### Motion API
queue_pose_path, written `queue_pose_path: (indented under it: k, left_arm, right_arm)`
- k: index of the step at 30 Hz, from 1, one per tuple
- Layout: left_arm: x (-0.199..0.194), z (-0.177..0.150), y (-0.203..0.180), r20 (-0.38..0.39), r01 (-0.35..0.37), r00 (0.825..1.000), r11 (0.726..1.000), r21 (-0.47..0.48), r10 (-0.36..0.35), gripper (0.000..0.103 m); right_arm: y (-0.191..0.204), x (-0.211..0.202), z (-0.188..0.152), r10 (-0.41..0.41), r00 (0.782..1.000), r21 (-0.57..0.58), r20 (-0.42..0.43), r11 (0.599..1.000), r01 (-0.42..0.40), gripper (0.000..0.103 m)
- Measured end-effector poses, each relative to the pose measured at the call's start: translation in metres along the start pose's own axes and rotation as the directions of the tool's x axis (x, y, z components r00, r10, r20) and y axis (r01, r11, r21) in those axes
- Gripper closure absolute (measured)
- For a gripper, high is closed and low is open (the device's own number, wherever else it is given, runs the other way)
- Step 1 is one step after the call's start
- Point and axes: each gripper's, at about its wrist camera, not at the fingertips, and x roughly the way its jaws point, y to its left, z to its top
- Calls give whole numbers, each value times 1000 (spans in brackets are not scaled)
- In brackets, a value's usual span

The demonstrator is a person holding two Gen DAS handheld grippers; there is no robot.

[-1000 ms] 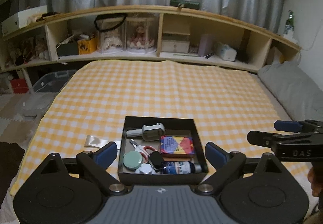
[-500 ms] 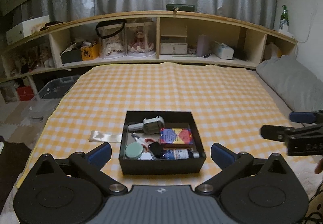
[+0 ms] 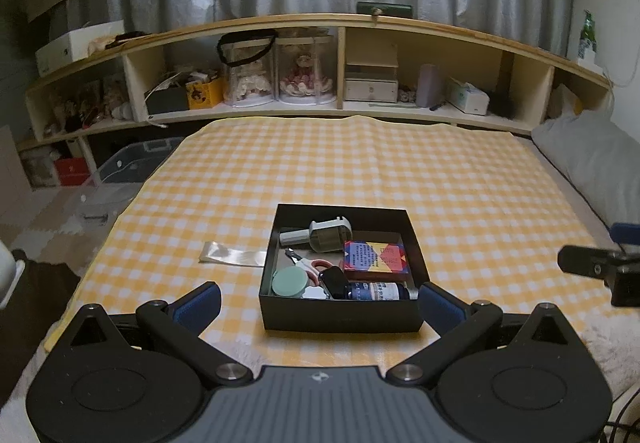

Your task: Organize rigid objects

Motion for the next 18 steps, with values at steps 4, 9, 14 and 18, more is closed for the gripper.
queue_pose_path:
  k: [4, 9, 14, 18]
  left_arm:
    - [-2, -1, 7, 10, -7, 1000, 999, -48, 8, 0]
    - [-3, -2, 4, 18, -17, 1000, 999, -29, 17, 0]
    - [-4, -2, 2, 21, -19, 1000, 1000, -21, 19, 0]
    - [-5, -3, 0, 20, -26, 999, 1000, -15, 26, 0]
  right_arm:
    - [2, 0, 0, -3, 1000, -8, -1, 1000, 3, 0]
    - [3, 2, -2, -8, 1000, -6, -6, 1000, 8, 0]
    - [4, 2, -2, -8, 1000, -7, -5, 1000, 8, 0]
    - [3, 2, -2, -8, 1000, -7, -4, 1000, 8, 0]
